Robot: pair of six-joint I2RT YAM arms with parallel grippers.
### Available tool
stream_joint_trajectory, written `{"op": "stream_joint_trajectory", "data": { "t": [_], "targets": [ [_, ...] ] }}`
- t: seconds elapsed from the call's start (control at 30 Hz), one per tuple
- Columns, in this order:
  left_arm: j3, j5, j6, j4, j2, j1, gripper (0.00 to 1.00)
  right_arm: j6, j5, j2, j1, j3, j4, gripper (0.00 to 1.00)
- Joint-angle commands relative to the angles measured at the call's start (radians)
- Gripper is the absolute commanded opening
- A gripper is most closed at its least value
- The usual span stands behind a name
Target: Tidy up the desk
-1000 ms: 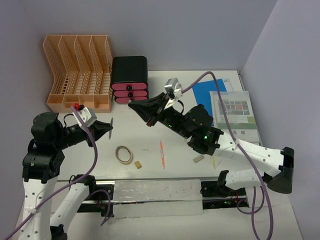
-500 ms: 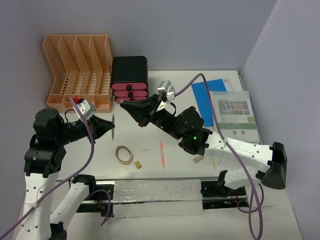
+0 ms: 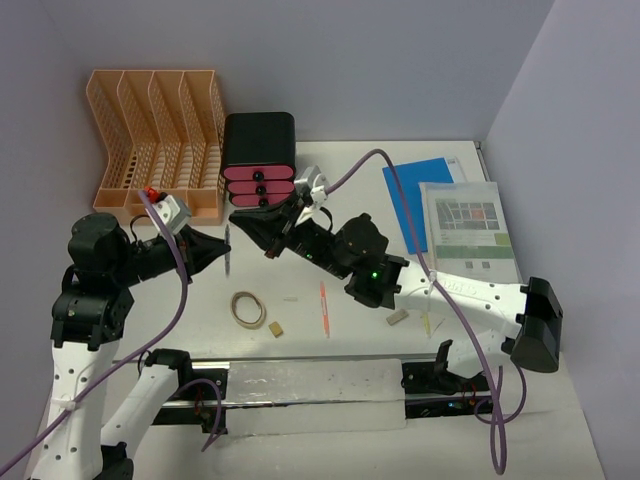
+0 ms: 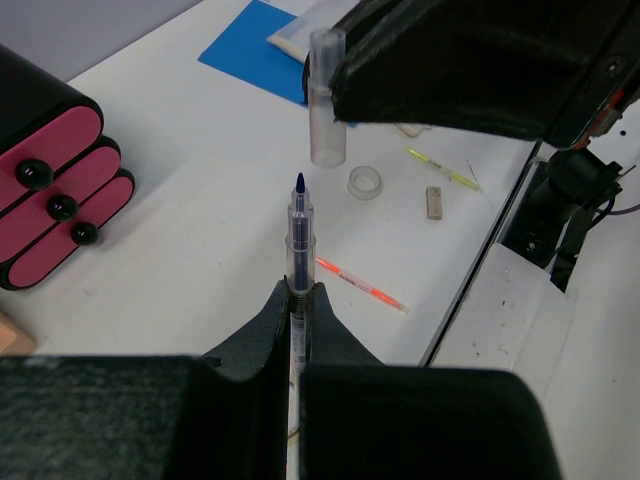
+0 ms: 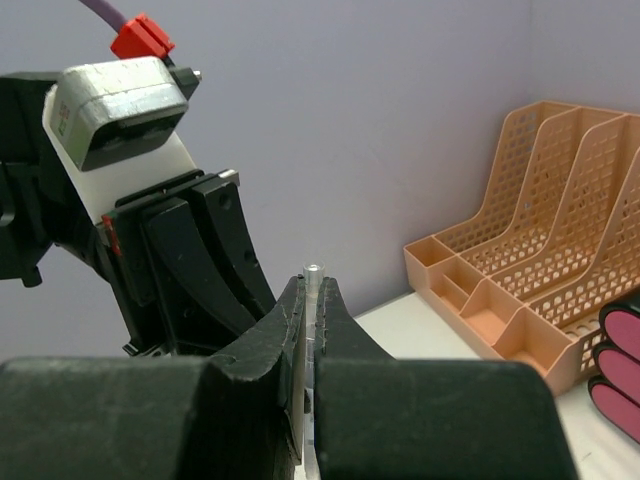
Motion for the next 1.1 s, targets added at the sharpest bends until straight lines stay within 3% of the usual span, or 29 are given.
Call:
{"op": "stream_joint_trajectory", "data": {
  "t": [0.0,1.07],
  "targets": [
    [-0.002,0.007,-0.017,0.042,0.001,0.006,0.0,0.017,-0.017,0.018,0.009,0.051,0.029,0.0],
    [-0.001,-0.009,-0.019,0.04,-0.007,0.006,0.0,0.0,0.02,0.049,0.012,0.045,0.003,0.0]
  ]
}}
